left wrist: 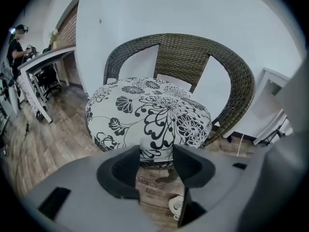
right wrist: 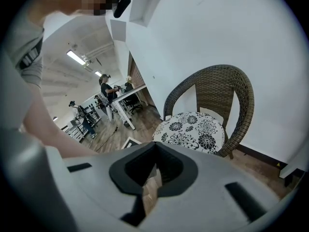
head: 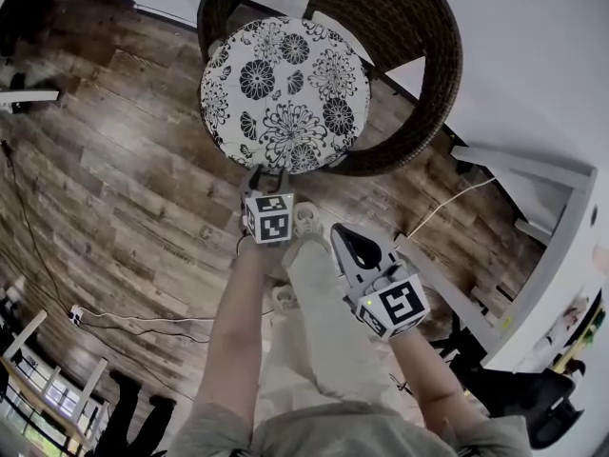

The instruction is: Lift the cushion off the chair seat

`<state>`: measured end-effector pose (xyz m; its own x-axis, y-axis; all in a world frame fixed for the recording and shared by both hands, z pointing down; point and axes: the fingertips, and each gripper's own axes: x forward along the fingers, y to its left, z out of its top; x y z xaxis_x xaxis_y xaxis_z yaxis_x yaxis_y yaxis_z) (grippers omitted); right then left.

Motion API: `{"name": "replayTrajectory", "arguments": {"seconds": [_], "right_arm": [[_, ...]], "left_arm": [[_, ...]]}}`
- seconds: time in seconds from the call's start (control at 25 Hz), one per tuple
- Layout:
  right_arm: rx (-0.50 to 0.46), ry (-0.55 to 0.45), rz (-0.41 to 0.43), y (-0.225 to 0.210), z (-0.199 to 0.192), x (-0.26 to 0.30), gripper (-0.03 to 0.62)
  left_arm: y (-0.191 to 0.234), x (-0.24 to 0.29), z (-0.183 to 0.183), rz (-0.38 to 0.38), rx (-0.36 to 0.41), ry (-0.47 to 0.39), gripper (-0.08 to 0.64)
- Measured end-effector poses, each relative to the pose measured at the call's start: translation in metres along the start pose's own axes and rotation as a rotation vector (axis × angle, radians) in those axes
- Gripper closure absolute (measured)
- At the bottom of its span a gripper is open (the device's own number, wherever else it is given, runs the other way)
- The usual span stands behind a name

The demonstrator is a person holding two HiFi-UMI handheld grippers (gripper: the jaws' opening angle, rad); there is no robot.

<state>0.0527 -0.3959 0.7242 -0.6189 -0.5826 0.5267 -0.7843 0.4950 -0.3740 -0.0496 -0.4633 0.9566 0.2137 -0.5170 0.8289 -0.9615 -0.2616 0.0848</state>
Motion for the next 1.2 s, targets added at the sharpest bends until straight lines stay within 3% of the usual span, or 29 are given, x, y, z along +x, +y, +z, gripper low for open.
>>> {"name": "replayTrajectory", "arguments": {"seconds": [0.4,0.72,0.96,1.2], "right_arm": [[0.006,-0.006,0.002,0.002,0.001,-0.001,0.592],[0.003,-0.013,0.0,0.007,0.003,-0.005,0.592],[-0.009,-0.026,-0.009,0.014,0.012,-0.015,0.592],[-0.03,-0.056,-0.023,0.03,0.025,-0.034,0.592]], "left_arm": [[0.001,0.0,-0.003,0.0,0.012,0.007,0.415],[-0.006,-0.002,-0.003,-0.007,0.091,0.02,0.501],[-0.017,-0.015,-0.007,-0.027,0.134,0.046,0.525],[-0.033,-0.053,-0.011,-0.073,0.084,0.034,0.528]]}}
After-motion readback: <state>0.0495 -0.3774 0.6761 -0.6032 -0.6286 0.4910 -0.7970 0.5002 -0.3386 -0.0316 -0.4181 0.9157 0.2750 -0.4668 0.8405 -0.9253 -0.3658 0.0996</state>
